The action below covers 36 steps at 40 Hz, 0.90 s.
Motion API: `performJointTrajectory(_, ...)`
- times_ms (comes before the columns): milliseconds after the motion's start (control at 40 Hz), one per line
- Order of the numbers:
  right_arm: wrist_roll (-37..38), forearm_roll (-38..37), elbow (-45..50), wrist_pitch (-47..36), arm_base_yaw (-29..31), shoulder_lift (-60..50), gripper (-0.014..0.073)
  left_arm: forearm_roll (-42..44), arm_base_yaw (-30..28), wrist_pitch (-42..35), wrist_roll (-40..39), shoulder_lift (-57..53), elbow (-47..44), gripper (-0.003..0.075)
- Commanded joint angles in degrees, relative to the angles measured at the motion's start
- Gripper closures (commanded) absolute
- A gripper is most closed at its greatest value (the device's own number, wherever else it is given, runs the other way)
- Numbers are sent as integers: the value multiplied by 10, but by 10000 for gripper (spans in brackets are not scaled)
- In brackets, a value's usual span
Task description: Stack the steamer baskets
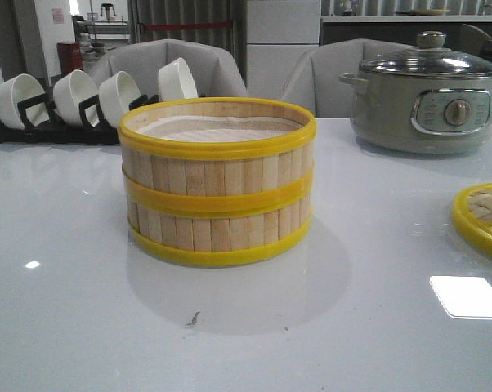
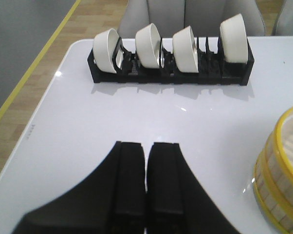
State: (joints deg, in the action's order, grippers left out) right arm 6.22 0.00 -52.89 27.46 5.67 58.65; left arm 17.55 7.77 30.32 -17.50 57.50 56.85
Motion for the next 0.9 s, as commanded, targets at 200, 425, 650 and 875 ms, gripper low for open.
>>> performJointTrajectory(200,-4,-7,-17,-30,0,-6,151,2,1,-175,-6,-89,-162,634)
performJointTrajectory(425,-4,-7,-16,-33,-11,-5,151,-111,1,-379,-2,-201,-375,633)
performJointTrajectory(650,-4,-6,-16,-35,-11,0,151,3,19,-183,16,-200,-242,633)
performJointTrajectory(875,-4,-6,-16,-37,-11,7,151,30,22,-137,16,-160,-115,633)
